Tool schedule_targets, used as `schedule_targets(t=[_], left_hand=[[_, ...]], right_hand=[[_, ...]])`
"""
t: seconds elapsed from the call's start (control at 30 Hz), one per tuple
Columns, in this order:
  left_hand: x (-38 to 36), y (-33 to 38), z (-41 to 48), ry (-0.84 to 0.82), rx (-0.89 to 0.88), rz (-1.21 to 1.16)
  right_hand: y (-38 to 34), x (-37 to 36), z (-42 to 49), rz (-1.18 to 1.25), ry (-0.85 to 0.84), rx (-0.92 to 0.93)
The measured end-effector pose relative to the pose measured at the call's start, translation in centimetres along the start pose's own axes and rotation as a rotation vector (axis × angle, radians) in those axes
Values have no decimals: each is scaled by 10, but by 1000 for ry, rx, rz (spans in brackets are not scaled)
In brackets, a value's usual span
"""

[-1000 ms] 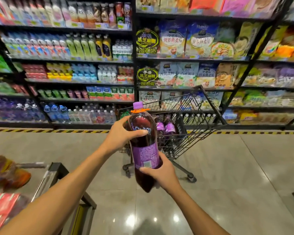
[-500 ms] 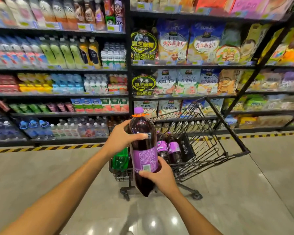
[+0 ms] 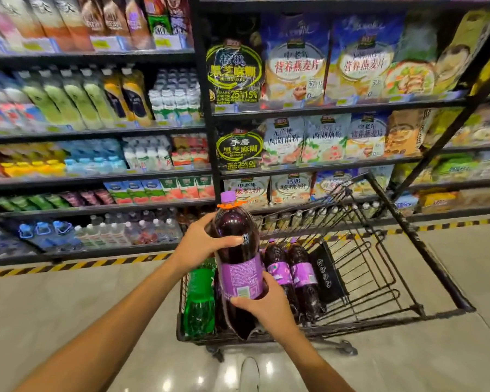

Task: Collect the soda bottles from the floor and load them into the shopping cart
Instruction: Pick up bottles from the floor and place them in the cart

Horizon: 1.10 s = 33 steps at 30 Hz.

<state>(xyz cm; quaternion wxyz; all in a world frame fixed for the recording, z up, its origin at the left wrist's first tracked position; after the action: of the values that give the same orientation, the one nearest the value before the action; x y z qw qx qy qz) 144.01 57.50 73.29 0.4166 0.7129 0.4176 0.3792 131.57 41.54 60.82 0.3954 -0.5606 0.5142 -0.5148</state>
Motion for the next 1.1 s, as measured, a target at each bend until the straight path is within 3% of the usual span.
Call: schedule_targets(t=[0.2, 0.53, 0.63, 0.87, 1.1], left_hand=[[-1, -50, 75, 25, 101, -39], [-17, -201, 183, 23, 405, -49], [-19, -231, 211, -59, 492, -48], [-26, -261, 258, -241, 720, 3], [-16, -275, 270, -264, 781, -7]], right_hand=[[51, -14, 51, 35, -21, -93], [161, -47, 92, 80, -5, -370], [185, -56, 104, 81, -32, -448], [214, -63, 124, 85, -44, -575], [212, -63, 135, 69, -104, -586]])
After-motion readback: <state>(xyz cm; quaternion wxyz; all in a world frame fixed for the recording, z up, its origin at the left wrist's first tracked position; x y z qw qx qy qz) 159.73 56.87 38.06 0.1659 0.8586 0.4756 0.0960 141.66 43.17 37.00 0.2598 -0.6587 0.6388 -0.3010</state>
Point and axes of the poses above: each hand's wrist, its own z-axis towards the middle knuckle, its own x-axis out of the back of the hand, y = z × x, the point moved 5 cm from there along z, towards the middle knuckle, and after that the axes turned 11 degrees about x, right-handed, at the moved point
